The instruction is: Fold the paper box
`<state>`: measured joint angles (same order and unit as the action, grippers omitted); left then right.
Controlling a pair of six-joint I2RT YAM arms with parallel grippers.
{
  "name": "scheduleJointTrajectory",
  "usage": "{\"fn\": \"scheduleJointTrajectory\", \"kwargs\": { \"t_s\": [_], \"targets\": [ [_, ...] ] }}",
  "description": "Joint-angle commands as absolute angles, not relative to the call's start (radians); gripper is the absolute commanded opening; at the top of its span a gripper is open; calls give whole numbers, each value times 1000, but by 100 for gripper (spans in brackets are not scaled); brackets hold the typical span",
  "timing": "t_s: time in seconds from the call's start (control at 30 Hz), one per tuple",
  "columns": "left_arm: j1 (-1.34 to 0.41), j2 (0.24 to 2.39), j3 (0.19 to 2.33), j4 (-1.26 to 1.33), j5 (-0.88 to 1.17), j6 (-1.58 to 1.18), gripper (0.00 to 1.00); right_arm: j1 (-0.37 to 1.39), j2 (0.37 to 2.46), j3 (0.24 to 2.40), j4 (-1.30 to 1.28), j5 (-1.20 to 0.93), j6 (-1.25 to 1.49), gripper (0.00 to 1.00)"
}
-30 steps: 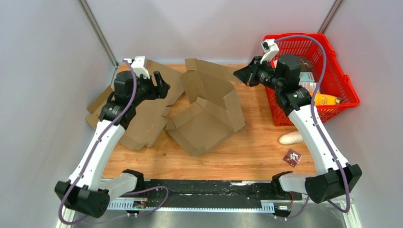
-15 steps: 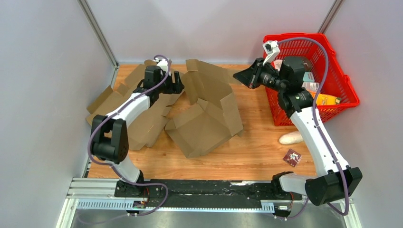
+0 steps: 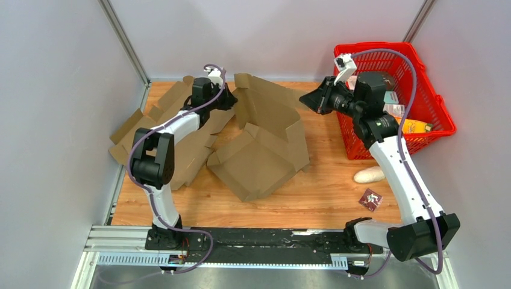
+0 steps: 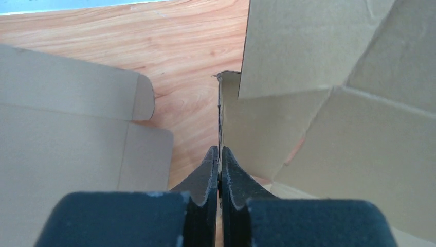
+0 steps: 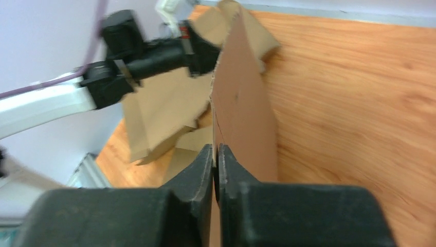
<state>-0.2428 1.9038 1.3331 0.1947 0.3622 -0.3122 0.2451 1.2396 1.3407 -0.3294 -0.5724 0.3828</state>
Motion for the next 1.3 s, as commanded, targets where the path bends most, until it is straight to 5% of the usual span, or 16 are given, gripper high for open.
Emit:
{"fn": "scheduleJointTrajectory", "kwargs": {
  "t_s": [0.0,0.17,0.37,0.57,0.93,1.27],
  "targets": [
    [-245,1737,1264,226,310,-276,3,241,1215,1436,-556,-280,270,14],
    [-270,1605,1186,45,284,-256,0,258,1307,1571,-753,-210,167,64],
    [-281,1474,1077,6,319,-308,0,345,1412,1713,-839,-238,-56,82],
    [-299,1399,1071,-130,365,-285,0,512,1577,1861,-876,-179,-350,86],
    [-301,1227,996,-259,377,-146,0,428,1860,2166,-1028,-552,-594,84],
    [-302,1149,1043,-396,387,-38,0,416,1977,2250,-1034,-636,-687,83]
  ]
}}
